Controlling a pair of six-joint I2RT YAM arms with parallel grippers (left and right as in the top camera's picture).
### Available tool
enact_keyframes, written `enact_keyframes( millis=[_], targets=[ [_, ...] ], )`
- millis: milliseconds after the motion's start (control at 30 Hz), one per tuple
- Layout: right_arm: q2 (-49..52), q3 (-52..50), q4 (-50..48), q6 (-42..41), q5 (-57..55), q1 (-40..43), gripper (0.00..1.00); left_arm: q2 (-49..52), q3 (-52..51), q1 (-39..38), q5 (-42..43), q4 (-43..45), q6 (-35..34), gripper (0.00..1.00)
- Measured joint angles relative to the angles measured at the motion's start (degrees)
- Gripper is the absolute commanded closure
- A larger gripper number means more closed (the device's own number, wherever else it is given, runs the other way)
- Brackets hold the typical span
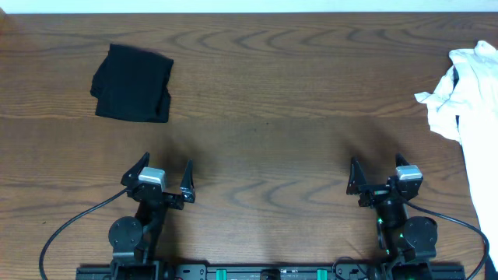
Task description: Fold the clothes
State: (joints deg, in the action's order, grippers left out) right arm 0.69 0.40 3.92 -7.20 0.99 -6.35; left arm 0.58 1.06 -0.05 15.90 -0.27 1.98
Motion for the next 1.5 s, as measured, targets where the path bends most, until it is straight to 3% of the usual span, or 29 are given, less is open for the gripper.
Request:
enact_keyframes(
  millis=[1500],
  targets=[
    [0.0, 0.0, 0.0, 0.0, 0.0, 0.0, 0.01, 0.0, 0.0, -1.6, 0.0, 0.0, 0.0, 0.02]
  ],
)
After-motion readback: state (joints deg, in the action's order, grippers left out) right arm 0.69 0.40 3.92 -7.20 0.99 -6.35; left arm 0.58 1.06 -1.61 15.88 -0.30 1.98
